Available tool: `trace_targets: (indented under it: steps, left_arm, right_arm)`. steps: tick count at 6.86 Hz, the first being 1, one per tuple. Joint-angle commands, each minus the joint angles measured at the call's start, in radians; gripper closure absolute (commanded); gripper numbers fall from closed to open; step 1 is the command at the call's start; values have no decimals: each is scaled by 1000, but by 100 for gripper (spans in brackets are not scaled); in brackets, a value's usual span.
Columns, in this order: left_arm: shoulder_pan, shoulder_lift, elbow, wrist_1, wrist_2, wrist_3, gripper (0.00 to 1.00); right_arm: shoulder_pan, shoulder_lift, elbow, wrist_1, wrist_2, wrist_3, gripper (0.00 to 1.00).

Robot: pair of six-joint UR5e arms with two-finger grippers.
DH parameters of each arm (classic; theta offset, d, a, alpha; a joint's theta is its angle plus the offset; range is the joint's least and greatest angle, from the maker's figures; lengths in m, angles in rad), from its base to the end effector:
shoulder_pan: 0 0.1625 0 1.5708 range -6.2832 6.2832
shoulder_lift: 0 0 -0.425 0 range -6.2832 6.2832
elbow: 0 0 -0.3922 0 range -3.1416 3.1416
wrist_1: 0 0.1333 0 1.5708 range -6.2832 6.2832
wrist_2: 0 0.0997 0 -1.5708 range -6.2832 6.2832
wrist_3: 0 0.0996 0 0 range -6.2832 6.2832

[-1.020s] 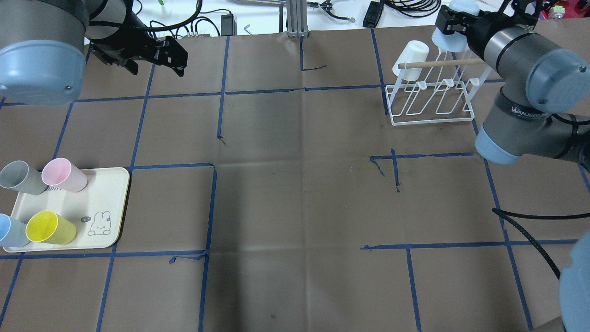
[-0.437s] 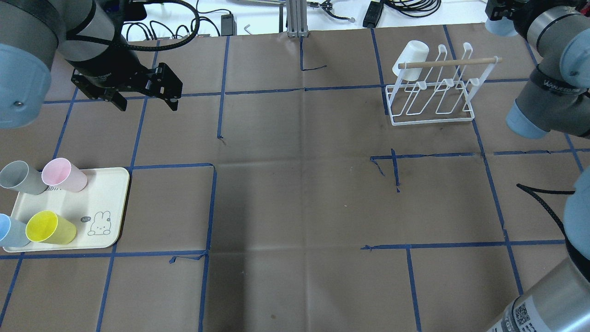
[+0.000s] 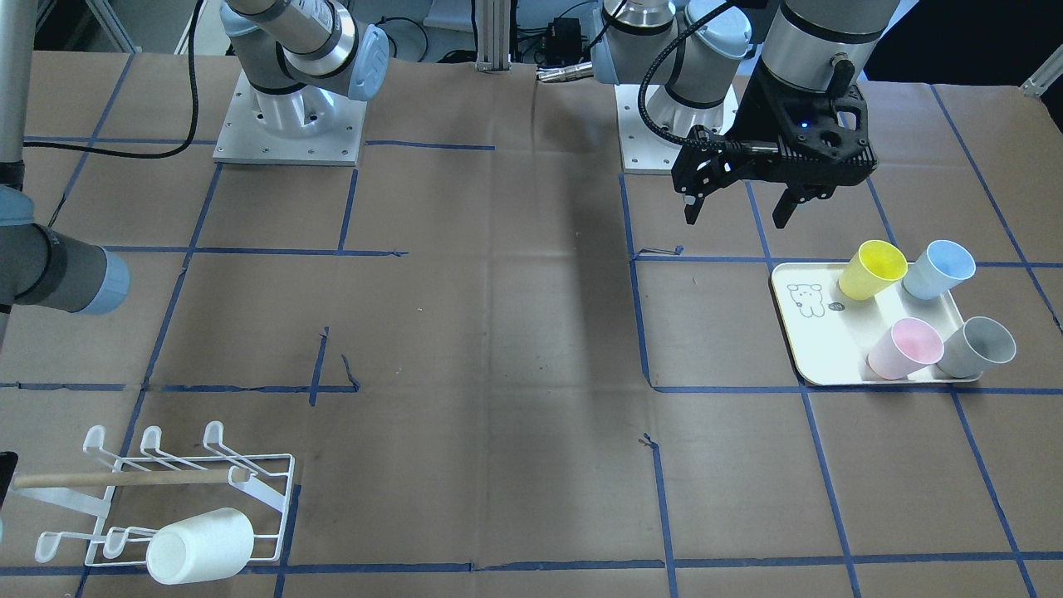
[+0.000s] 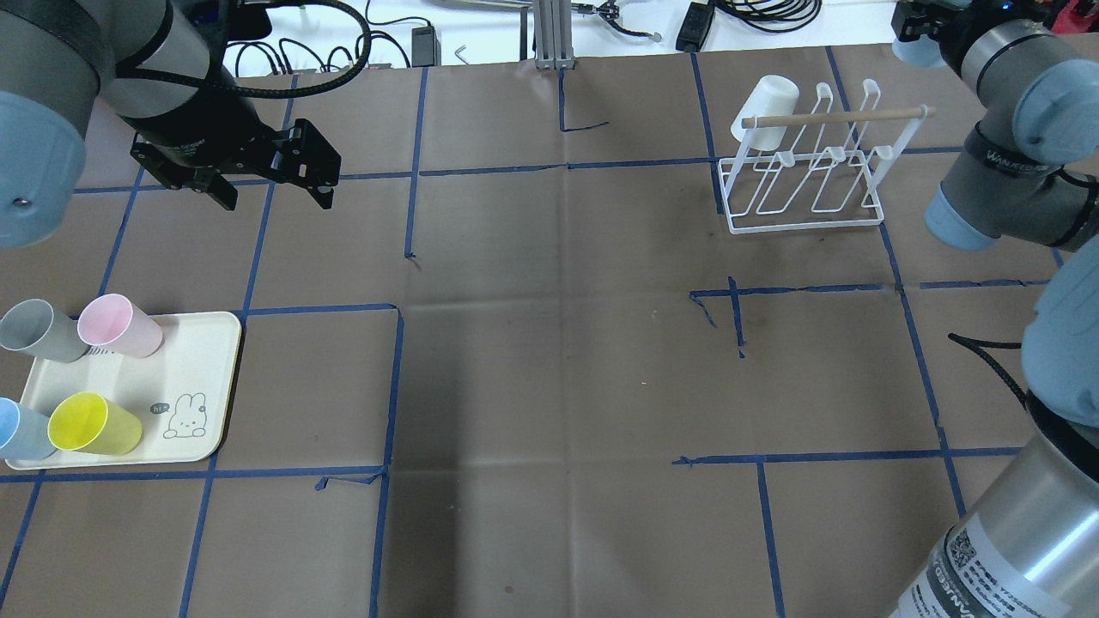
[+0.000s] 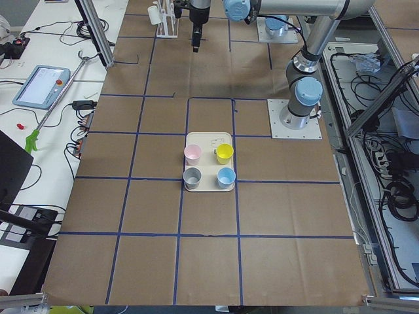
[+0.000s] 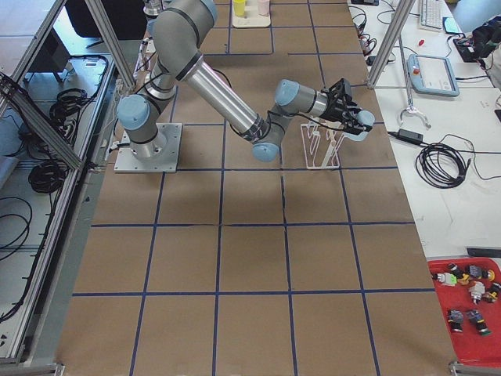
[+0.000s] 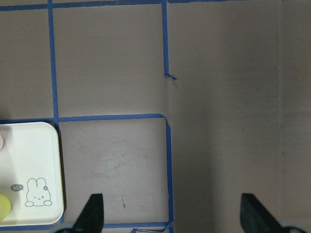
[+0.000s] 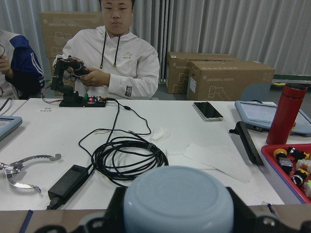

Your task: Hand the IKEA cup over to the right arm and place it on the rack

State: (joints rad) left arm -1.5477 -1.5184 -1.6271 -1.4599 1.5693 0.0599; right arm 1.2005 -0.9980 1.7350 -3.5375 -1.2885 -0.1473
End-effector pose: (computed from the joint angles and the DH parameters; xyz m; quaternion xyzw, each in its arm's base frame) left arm -0.1223 -0.4827 0.4970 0.0184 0.9984 -0.0535 0.0015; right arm -0.0830 -0.6589 0.3180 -0.0093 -0.8127 0.5815 0.0351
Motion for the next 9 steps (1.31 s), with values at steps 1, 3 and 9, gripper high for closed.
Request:
trace_targets:
  steps: [1,3,9]
  left_arm:
    - [0,23,-46,12,2,15,0]
    - [1,21,-45,19,-1,5,0]
    - [3,-17,-31,9,2,3,0]
  right_arm:
    - [31,39,-3,-50,-2,15,84]
    - [44,65,-2,-87,-2,31,85]
    - [39,64,74,-80,-2,48,1]
